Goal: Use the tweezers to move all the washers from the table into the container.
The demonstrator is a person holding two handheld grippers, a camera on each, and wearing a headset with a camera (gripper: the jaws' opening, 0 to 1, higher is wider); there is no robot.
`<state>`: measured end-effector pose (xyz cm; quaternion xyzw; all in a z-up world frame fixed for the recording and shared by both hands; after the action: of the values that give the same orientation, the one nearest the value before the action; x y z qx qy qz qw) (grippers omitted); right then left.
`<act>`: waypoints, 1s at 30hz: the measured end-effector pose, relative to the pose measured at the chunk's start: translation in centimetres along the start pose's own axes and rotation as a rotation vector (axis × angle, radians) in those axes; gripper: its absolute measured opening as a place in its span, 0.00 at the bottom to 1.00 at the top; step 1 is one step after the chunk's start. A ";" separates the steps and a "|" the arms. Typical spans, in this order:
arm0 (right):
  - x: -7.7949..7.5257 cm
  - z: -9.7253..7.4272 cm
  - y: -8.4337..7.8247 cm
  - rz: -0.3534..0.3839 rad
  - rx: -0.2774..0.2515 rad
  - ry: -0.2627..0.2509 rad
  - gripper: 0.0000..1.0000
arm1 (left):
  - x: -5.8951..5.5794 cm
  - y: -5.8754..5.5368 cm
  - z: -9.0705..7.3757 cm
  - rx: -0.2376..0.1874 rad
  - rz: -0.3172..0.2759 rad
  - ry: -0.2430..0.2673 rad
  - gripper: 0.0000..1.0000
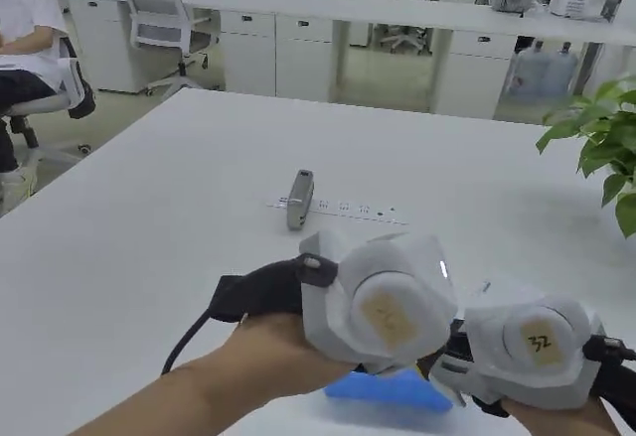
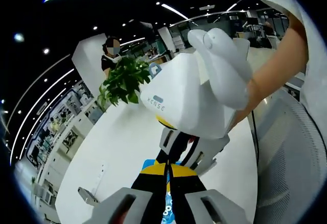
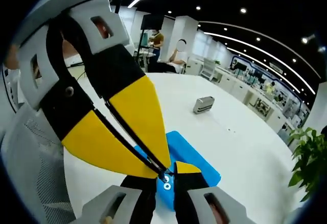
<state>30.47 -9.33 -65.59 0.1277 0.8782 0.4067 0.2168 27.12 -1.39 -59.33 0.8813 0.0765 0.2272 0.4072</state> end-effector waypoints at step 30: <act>8.2 1.9 -7.1 -0.109 0.262 0.153 0.10 | -7.2 -12.4 1.0 0.183 -0.084 -0.165 0.00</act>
<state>23.91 -9.36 -74.40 0.0756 0.9434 0.2847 0.1525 21.81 3.71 -71.68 0.9266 0.0999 0.1289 0.3390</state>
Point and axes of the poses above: the centre of the closed fingertips' face, and the gripper's own axes: z roughly forward along the fingers, x roughly to its left, y roughly out of its top, the point moved 9 cm from there along -z, roughly backward along the fingers, and after that the axes turned 4 degrees about -z, right-handed, at the moved point
